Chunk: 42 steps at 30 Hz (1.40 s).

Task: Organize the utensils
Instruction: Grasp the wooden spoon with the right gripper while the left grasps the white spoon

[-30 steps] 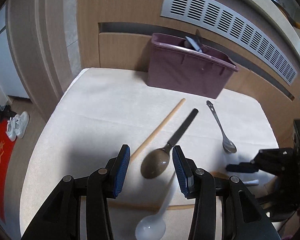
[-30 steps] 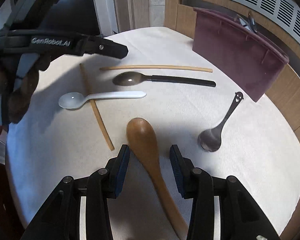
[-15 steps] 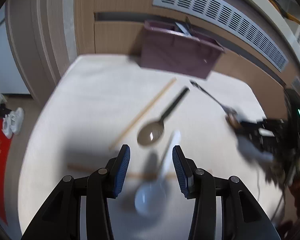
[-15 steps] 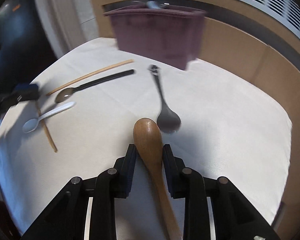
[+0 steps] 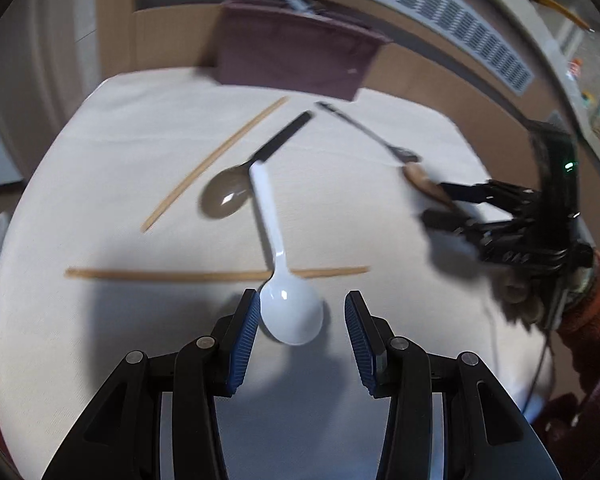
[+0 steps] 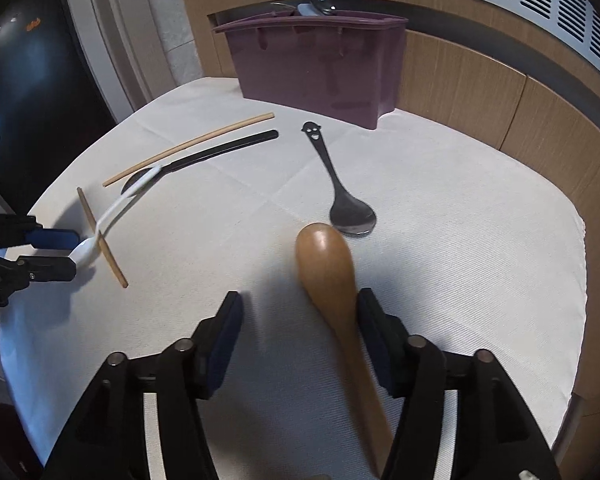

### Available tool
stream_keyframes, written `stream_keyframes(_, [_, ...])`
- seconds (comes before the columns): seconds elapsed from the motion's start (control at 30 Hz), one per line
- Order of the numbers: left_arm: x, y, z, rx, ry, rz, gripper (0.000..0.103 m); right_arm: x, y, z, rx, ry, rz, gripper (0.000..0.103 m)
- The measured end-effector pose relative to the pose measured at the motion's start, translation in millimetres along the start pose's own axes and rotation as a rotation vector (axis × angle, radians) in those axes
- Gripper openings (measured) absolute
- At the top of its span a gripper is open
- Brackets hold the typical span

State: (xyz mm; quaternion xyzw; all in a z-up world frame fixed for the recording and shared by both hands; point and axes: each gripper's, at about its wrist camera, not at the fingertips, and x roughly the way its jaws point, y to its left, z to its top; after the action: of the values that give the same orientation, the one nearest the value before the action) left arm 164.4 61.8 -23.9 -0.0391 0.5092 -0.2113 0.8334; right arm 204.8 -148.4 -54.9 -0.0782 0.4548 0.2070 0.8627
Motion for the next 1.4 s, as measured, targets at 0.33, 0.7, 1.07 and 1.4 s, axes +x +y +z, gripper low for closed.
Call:
stream_keyframes(0.33, [33, 13, 51, -0.109, 0.057, 0.110, 0.031, 3, 8, -1, -0.054, 0.019, 0.005, 0.076])
stream_keyframes(0.7, [69, 2, 78, -0.031, 0.219, 0.224, 0.020, -14, -10, -2, -0.072, -0.026, -0.033, 0.045])
stream_keyframes(1.07, [35, -10, 64, -0.036, -0.044, 0.171, 0.010, 14, 0, 24, -0.129, 0.067, -0.033, 0.033])
stream_keyframes(1.4, [-2, -24, 65, -0.018, -0.131, 0.140, 0.010, -24, 14, 31, -0.112, -0.039, -0.069, 0.028])
